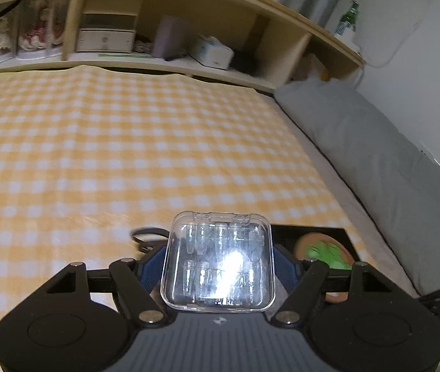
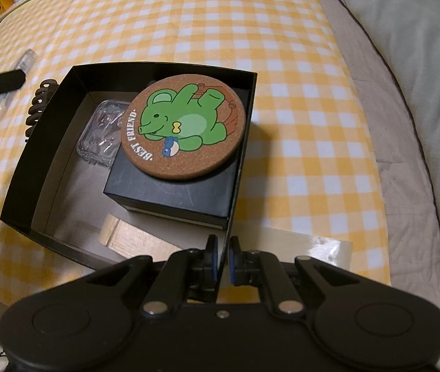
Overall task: Organize rigid objects
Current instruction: 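Lower the blue-item case into the tray and open the left tool, then move the left tool to the dark claw clip and grasp it, then lift the dark claw clip with the left tool and carry it toward the tray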
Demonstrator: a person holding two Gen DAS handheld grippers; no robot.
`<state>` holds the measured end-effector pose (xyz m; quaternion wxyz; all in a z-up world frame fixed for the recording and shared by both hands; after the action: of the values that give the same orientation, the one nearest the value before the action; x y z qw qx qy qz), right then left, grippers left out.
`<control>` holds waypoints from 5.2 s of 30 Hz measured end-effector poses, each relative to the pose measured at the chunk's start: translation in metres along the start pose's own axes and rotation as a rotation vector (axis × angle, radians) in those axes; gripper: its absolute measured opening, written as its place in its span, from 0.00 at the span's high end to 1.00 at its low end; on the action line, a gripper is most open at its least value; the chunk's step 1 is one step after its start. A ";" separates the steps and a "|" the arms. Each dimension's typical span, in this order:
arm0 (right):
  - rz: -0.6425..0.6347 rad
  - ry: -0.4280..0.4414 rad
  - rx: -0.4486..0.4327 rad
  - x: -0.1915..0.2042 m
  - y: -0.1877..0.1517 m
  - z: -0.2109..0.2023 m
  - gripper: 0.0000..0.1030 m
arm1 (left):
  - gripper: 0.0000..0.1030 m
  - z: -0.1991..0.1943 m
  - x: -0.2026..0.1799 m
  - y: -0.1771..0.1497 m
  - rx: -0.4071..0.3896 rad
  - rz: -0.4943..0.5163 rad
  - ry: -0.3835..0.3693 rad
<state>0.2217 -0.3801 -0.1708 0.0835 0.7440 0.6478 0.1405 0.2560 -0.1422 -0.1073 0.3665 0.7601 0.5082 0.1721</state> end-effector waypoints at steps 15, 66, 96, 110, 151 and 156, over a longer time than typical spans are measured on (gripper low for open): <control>-0.002 0.010 0.009 -0.001 -0.002 0.000 0.93 | 0.29 0.050 -0.057 0.011 0.065 -0.004 0.061; 0.066 0.016 -0.022 -0.004 0.000 -0.002 0.94 | 0.00 -0.020 -0.036 -0.005 0.023 0.161 0.005; 0.211 0.077 -0.061 -0.018 0.008 -0.014 0.95 | 0.32 0.024 0.005 -0.054 -0.004 0.506 0.105; 0.183 0.051 -0.058 -0.014 0.009 -0.010 0.95 | 0.44 0.028 0.026 -0.042 -0.102 0.367 0.045; 0.131 0.029 -0.040 -0.010 0.009 -0.004 0.94 | 0.91 0.019 0.093 -0.034 -0.001 -0.251 0.014; 0.133 0.029 -0.041 -0.010 0.009 -0.005 0.94 | 0.97 0.011 0.119 -0.024 0.044 -0.206 0.012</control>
<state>0.2279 -0.3916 -0.1645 0.0797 0.7814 0.5952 0.1697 0.2981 -0.0342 -0.1457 0.3625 0.7106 0.5894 0.1272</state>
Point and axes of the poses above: each gripper's, at about its wrist camera, not at the fingertips, and z roughly the way its jaws point, x to its left, y to its top, the point moved 3 cm from there along z, roughly the way its jaws point, and after that the axes turned 15 degrees about z, right-handed, at the moved point
